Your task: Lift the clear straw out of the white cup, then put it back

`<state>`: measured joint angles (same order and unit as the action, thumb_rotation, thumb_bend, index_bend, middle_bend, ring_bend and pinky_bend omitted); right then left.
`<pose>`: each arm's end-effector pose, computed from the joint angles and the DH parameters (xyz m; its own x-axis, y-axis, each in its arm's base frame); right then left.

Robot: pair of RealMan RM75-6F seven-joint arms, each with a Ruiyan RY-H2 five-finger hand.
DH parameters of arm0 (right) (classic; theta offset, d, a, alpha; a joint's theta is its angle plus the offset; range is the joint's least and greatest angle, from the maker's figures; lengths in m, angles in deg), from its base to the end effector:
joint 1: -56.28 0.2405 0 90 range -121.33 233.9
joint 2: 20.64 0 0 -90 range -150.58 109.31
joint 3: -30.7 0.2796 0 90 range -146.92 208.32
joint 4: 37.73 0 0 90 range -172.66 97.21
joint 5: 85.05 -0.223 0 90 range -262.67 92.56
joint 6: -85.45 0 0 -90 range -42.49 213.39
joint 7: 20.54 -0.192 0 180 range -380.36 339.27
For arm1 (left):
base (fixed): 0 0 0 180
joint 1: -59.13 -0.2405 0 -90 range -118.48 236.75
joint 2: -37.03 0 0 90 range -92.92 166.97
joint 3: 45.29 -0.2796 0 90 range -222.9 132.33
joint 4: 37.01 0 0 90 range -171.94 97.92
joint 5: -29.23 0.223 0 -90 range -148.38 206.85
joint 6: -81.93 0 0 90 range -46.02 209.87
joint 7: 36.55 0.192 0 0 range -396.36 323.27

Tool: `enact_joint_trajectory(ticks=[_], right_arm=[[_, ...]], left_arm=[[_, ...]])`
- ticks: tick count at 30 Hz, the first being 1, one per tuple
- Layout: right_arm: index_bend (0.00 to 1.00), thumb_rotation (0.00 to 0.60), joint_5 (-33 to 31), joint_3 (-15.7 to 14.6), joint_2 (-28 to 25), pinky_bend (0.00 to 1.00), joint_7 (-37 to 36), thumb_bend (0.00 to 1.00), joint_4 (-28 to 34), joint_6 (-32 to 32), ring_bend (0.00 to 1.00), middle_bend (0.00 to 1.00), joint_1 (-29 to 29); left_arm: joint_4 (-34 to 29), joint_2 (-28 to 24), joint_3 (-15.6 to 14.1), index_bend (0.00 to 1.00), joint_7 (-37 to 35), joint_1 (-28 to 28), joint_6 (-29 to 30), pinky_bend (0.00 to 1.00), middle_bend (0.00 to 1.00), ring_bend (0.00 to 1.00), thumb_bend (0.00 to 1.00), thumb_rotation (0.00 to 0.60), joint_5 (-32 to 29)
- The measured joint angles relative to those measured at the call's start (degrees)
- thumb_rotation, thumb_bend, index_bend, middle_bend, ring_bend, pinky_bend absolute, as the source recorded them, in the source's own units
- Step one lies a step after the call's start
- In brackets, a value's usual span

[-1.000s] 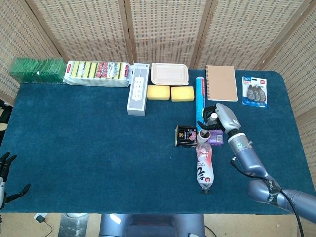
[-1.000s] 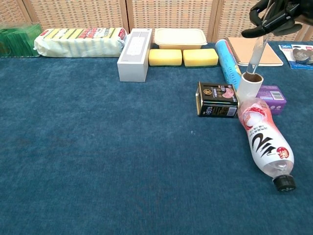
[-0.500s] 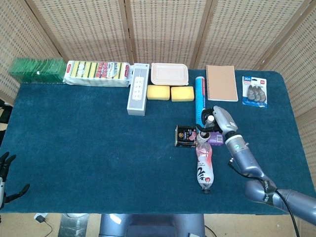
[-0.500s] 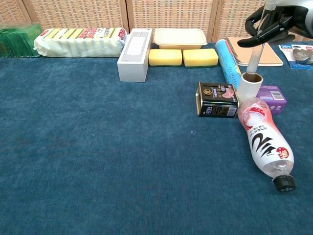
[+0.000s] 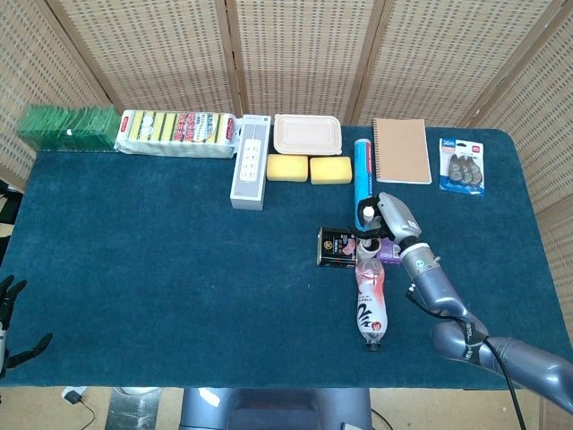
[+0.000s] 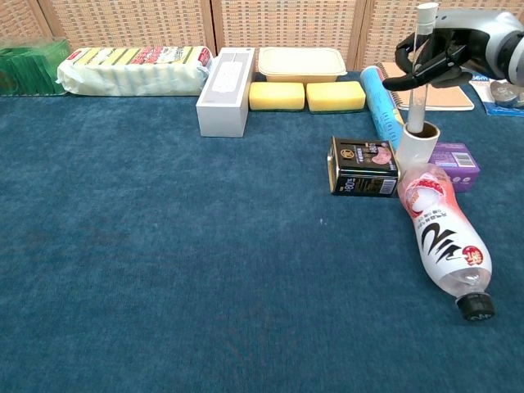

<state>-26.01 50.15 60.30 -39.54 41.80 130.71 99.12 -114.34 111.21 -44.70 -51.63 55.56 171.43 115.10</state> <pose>-0.1802 -0.4716 0.0280 -0.1711 -0.3260 0.9298 -0.9760 -0.0729 -0.2052 -0.3991 0.1692 0.1278 0.2328 -0.0061 0.9725 0.9643 0.1317 -0.2299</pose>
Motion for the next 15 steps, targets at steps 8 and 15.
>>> enact_joint_trajectory(ticks=[8,15], right_arm=[[0.8,0.6,2.1,0.1,0.7,0.93,-3.3,0.35,-2.6,-1.8,0.98,0.97,0.4],[0.75,0.6,4.6,0.1,1.0,0.79,-6.1,0.34,-4.4,-2.7,0.87,0.9,0.4]], left_arm=[[-0.7,-0.2,0.0,0.07,0.6,0.0,0.0,0.15,0.0,0.0,0.2,0.6,0.0],[-1.2,-0.4,0.0,0.07,1.2,0.1,-0.3,0.15,0.0,0.0,0.19,0.6,-0.1]])
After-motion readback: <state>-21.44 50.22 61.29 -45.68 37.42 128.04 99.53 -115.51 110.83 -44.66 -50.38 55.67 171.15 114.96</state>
